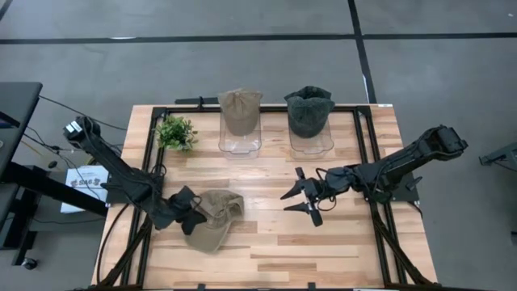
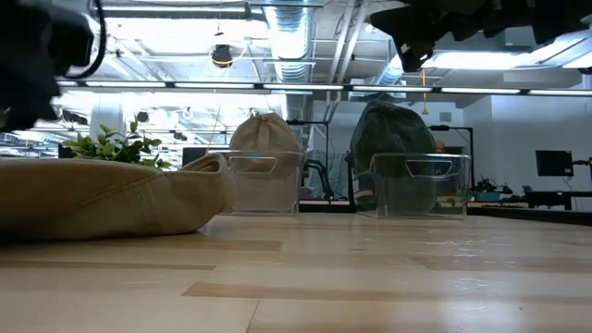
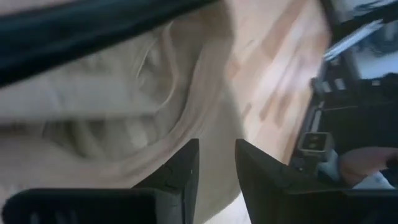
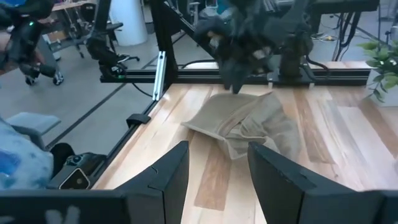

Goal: Pick & Place hat
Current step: Put the brown cap into the left transparent bin

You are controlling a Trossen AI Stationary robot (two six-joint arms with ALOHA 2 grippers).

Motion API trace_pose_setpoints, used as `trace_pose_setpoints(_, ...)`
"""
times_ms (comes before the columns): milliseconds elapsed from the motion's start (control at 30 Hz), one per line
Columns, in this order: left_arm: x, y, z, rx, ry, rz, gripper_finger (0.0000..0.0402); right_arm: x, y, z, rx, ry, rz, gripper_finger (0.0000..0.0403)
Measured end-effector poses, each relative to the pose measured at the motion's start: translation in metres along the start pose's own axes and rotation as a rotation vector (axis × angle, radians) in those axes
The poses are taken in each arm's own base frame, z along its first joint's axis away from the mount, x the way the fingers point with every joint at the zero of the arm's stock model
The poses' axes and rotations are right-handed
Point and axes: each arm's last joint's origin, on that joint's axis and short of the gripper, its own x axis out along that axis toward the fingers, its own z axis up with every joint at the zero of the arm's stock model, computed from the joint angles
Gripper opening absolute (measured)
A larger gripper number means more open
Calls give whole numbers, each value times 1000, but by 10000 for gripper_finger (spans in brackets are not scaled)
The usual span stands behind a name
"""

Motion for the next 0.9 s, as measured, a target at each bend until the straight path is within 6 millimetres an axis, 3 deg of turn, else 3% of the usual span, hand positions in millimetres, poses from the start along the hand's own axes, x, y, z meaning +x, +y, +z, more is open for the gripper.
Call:
trace_pose_setpoints(167, 15, 6, -10, -121, 162, 85, 100, 0, -2, 1, 1, -15, -6, 154)
trace_pose_setpoints(300, 17, 5, -11, -219, 284, 91, 100, 0, -1, 6, -14, -66, -3, 154)
trace_pose_setpoints(533, -4, -15, 7, -256, 242, 0, 100, 0, -1, 9, -71, -96, -2, 154)
trace_pose_setpoints(900, -21, 16, 19, -246, 200, 269, 100, 0, 0, 8, -66, -87, 2, 154)
